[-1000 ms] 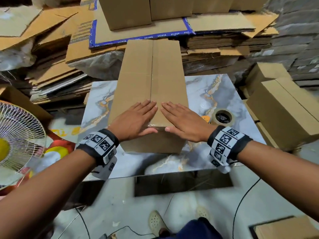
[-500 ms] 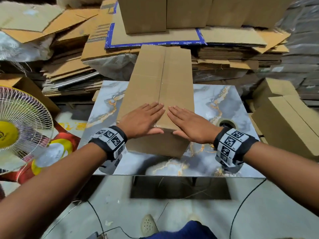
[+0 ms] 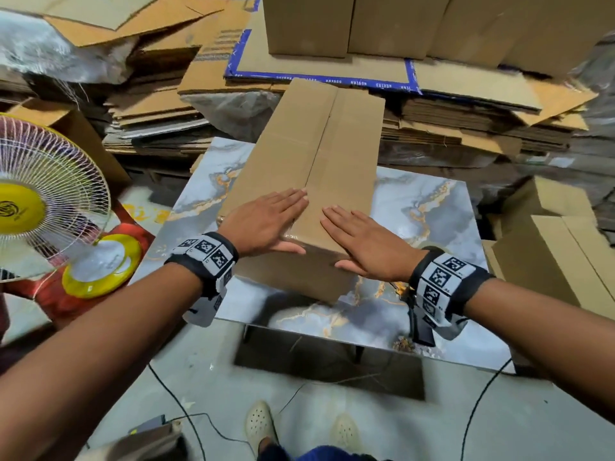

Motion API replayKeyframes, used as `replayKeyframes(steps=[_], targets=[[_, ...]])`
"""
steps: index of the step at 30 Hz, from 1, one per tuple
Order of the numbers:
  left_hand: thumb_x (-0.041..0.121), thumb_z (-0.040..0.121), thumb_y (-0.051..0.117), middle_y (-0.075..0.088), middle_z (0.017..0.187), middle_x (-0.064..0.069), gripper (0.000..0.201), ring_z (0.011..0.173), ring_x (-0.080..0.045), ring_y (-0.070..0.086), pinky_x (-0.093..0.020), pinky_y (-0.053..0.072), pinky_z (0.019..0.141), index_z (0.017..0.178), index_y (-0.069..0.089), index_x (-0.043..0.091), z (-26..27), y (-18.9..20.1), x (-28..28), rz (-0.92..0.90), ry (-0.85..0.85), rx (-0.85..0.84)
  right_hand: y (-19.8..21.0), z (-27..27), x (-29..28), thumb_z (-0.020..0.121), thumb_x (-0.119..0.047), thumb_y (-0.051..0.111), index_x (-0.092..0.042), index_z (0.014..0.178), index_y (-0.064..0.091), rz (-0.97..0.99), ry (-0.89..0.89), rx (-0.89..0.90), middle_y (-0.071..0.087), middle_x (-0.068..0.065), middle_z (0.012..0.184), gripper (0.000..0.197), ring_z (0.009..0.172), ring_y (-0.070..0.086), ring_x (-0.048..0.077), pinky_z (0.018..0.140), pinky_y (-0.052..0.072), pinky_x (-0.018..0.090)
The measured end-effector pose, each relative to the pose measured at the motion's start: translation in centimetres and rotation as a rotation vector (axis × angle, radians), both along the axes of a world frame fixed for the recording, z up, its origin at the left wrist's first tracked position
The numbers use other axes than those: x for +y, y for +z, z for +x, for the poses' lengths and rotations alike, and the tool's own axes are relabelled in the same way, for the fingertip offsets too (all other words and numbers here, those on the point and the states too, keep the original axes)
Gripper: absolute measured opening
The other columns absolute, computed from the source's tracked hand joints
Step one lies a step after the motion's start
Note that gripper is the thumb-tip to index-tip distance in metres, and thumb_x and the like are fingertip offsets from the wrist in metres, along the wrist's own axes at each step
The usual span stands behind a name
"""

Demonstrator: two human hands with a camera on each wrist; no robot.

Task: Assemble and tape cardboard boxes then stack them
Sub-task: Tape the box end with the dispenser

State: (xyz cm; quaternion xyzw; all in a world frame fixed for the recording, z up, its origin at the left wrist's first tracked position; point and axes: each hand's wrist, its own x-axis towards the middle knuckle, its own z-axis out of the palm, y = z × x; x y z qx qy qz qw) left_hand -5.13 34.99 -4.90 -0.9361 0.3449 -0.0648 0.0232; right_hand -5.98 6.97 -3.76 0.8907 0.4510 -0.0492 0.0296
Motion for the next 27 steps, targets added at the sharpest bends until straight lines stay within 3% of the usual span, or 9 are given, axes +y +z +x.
replayKeyframes(steps=[6,10,13,14,16,18,21,24,27], targets=[[0.085,0.085,0.020,0.031,0.162,-0.018,0.110,0.150,-0.031,0.031,-0.038,0.021,0.122,0.155,0.033,0.001,-0.2,0.1,-0.1,0.000,0.057,-0.012,0.3,0.2,-0.5,0.100,-0.063,0.010,-0.016,0.163,0.003,0.058,0.017,0.102,-0.007,0.005,0.169,0.078,0.156,-0.009,0.017,0.127,0.000,0.040],[0.085,0.085,0.022,0.034,0.160,-0.019,0.111,0.148,-0.032,0.034,-0.040,0.023,0.121,0.153,0.036,-0.001,-0.4,-0.2,-0.3,-0.013,0.093,-0.043,-0.2,1.0,-0.8,0.099,-0.059,0.017,-0.011,0.162,0.009,0.028,0.068,0.042,0.000,0.012,0.169,0.080,0.157,0.000,0.026,0.126,0.010,0.047],[0.087,0.083,0.023,0.035,0.160,-0.018,0.113,0.148,-0.032,0.035,-0.043,0.027,0.121,0.152,0.037,-0.001,-0.5,-0.5,-0.3,-0.032,0.117,-0.043,0.2,1.6,-1.0,0.094,-0.061,0.039,-0.010,0.162,0.004,-0.018,0.130,0.063,-0.004,0.013,0.169,0.091,0.156,-0.003,0.027,0.126,0.006,0.045],[0.088,0.082,0.023,0.035,0.160,-0.018,0.114,0.148,-0.032,0.035,-0.043,0.027,0.121,0.152,0.037,-0.001,-0.5,-0.6,-0.3,-0.025,0.126,-0.042,0.3,1.7,-1.1,0.094,-0.066,0.039,-0.012,0.162,0.002,-0.024,0.135,0.077,-0.006,0.012,0.169,0.095,0.156,-0.006,0.025,0.125,0.002,0.043],[0.090,0.081,0.022,0.037,0.159,-0.018,0.117,0.147,-0.032,0.036,-0.043,0.029,0.121,0.152,0.037,-0.001,-0.6,-0.6,-0.4,-0.005,0.135,-0.037,0.4,1.4,-1.1,0.094,-0.076,0.019,-0.015,0.162,0.001,0.011,0.115,0.094,-0.008,0.009,0.169,0.093,0.156,-0.008,0.021,0.125,0.000,0.041],[0.091,0.080,0.021,0.039,0.158,-0.018,0.118,0.146,-0.032,0.038,-0.044,0.030,0.120,0.151,0.039,-0.001,-0.7,-0.7,-0.5,-0.014,0.145,-0.044,0.0,1.0,-1.1,0.096,-0.069,0.007,-0.015,0.162,0.004,0.060,0.096,0.073,-0.004,0.008,0.169,0.086,0.156,-0.005,0.021,0.126,0.002,0.040],[0.095,0.077,0.016,0.038,0.159,-0.017,0.122,0.147,-0.031,0.037,-0.044,0.030,0.120,0.152,0.039,0.000,-0.9,-0.6,-0.6,-0.018,0.176,-0.025,-0.5,1.0,-1.1,0.099,-0.060,0.016,-0.011,0.161,0.010,0.079,0.108,0.000,0.004,0.012,0.169,0.080,0.156,0.004,0.026,0.126,0.010,0.045],[0.098,0.069,0.027,0.035,0.160,-0.017,0.129,0.148,-0.032,0.034,-0.046,0.032,0.120,0.153,0.035,0.000,-0.9,-0.5,-0.6,0.029,0.172,-0.005,-0.3,1.1,-1.0,0.093,-0.069,0.037,-0.012,0.162,0.006,0.022,0.120,0.012,-0.001,0.012,0.169,0.094,0.156,0.000,0.026,0.126,0.007,0.046],[0.094,0.063,0.038,0.033,0.161,-0.018,0.132,0.149,-0.033,0.032,-0.048,0.031,0.120,0.154,0.032,-0.001,-1.0,-0.3,-0.6,0.029,0.168,0.020,-0.1,0.4,-0.3,0.088,-0.079,0.027,-0.015,0.159,0.023,0.166,0.023,0.061,0.014,0.008,0.169,0.096,0.156,0.011,0.024,0.125,0.012,0.044]])
